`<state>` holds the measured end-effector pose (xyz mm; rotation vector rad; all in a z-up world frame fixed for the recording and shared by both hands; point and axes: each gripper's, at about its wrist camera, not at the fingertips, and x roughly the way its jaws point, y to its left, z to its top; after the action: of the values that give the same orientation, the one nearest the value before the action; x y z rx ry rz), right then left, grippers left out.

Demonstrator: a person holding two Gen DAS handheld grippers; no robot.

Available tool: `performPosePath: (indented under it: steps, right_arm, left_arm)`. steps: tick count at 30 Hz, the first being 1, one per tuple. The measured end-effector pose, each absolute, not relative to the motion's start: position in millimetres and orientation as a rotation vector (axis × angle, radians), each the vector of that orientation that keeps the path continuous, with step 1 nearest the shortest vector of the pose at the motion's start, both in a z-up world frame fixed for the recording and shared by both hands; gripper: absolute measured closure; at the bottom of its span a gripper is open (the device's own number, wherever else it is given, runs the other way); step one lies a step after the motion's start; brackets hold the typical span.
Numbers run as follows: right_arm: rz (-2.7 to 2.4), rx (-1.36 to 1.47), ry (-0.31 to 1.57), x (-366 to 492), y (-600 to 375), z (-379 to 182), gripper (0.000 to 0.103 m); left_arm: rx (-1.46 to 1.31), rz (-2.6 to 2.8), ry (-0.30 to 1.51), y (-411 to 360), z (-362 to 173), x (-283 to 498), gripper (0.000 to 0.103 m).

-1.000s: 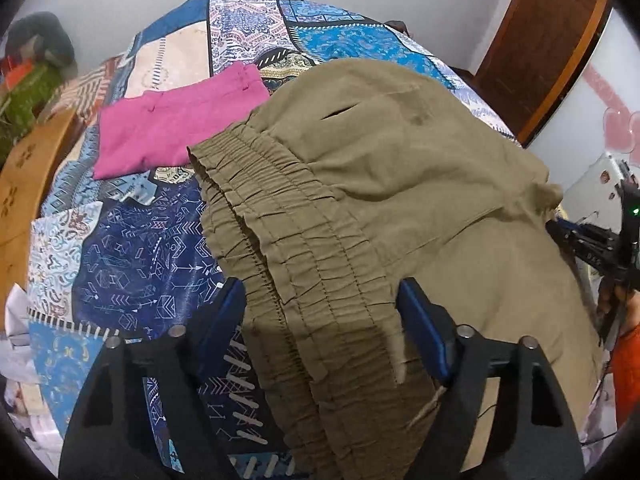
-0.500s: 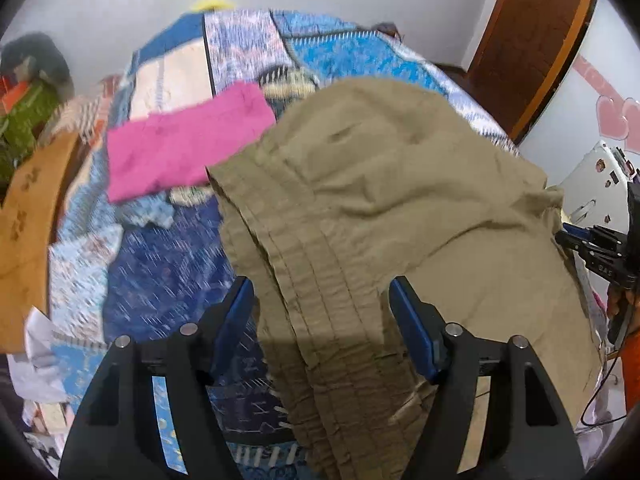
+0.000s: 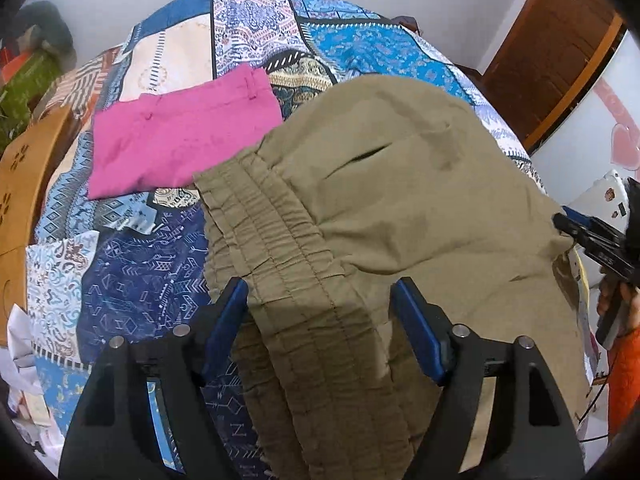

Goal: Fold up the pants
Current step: 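Grasp the waistband edge with the left gripper while the right gripper grasps the leg hem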

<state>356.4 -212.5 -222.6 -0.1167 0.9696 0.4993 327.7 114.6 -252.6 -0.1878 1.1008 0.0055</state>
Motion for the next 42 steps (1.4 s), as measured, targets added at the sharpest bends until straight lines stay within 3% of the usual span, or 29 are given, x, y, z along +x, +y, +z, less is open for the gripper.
performPosePath:
  steps: [2, 3, 5, 16, 21, 22, 24, 27, 33, 42]
  right_arm:
    - [0.528, -0.075, 1.001, 364.5, -209.7, -234.8, 0.059]
    - [0.538, -0.055, 1.005, 366.5, -209.6, -237.5, 0.069]
    - [0.531, -0.072, 1.001, 366.7, -206.7, -242.2, 0.082]
    - [0.525, -0.142, 1.002, 360.7, -201.9, -250.6, 0.087]
    - [0.521, -0.157, 1.03, 358.5, -204.8, -230.7, 0.082]
    - [0.52, -0.157, 1.022, 357.4, -205.7, -224.3, 0.08]
    - [0.524, -0.145, 0.99, 356.4, -207.4, -212.1, 0.063]
    - [0.525, -0.128, 0.914, 361.6, -205.3, -190.1, 0.044]
    - [0.533, -0.112, 0.866, 400.9, -183.2, -176.4, 0.042]
    - [0.562, -0.156, 0.906, 472.1, -133.5, -211.9, 0.042]
  left_arm:
    - [-0.166, 0.012, 1.093, 113.0, -255.5, 327.6, 0.029]
    - [-0.143, 0.021, 1.084, 111.7, -255.2, 327.5, 0.032]
    - [-0.094, 0.049, 1.07, 111.0, -253.4, 327.6, 0.049]
    - [-0.086, 0.029, 1.058, 123.1, -257.3, 326.3, 0.049]
    - [-0.083, 0.029, 1.012, 129.4, -227.7, 318.1, 0.045]
    - [-0.072, 0.039, 0.998, 131.1, -222.7, 318.0, 0.04]
    - [-0.05, 0.064, 0.966, 136.6, -213.4, 320.1, 0.032]
    - [-0.039, 0.093, 0.963, 146.6, -211.2, 331.7, 0.03]
    - [-0.149, 0.082, 1.022, 175.9, -231.5, 372.5, 0.03]
    - [-0.256, 0.055, 1.093, 196.6, -271.8, 408.8, 0.029]
